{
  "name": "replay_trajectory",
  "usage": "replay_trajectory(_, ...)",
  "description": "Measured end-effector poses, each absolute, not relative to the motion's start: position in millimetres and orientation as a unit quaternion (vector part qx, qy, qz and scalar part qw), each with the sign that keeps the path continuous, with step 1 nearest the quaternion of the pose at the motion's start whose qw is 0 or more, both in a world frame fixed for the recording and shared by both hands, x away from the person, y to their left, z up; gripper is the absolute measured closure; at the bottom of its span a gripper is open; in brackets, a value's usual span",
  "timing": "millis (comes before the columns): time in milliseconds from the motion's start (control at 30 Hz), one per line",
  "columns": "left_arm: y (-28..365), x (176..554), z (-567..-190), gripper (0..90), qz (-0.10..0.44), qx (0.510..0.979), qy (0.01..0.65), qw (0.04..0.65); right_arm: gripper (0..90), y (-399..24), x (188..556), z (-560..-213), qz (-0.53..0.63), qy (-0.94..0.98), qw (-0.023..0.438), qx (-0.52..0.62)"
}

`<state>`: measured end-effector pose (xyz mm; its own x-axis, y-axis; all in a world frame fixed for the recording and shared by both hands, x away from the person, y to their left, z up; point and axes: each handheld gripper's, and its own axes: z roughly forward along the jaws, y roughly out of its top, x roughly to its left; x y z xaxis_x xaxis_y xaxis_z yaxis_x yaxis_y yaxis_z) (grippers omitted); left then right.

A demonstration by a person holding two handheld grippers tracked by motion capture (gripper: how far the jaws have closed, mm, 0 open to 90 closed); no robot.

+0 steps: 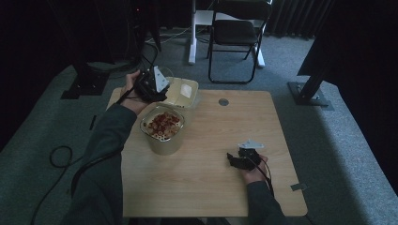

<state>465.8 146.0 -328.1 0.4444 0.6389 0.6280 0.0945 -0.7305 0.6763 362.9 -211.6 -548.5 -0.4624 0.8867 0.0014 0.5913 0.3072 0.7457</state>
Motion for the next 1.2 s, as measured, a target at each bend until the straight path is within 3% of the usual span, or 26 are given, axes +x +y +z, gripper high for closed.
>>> replay_trajectory(467, 124.4, 494.6, -328.5, 29.5, 0.463, 0.796, 0.245, 0.303, 33.5, -211.7, 362.1, -548.4, 0.35, 0.78, 0.211, 0.474)
replay_trajectory(500, 123.1, 497.6, -330.3, 25.9, 0.467, 0.791, 0.253, 0.305, 33.5, -211.8, 362.1, -548.4, 0.35, 0.78, 0.211, 0.474)
replay_trajectory(533, 122.6, 501.2, -331.0, 16.8, 0.453, 0.795, 0.262, 0.308, 33.5, -211.8, 362.1, -548.4, 0.35, 0.78, 0.211, 0.474)
replay_trajectory(633, 119.1, 502.8, -335.0, 13.4, 0.443, 0.799, 0.258, 0.315, 33.5, -211.9, 362.0, -548.4, 0.349, 0.78, 0.211, 0.474)
replay_trajectory(1200, 126.1, 491.2, -316.2, 13.1, 0.455, 0.791, 0.256, 0.319, 33.4, -211.7, 362.4, -548.4, 0.35, 0.781, 0.21, 0.473)
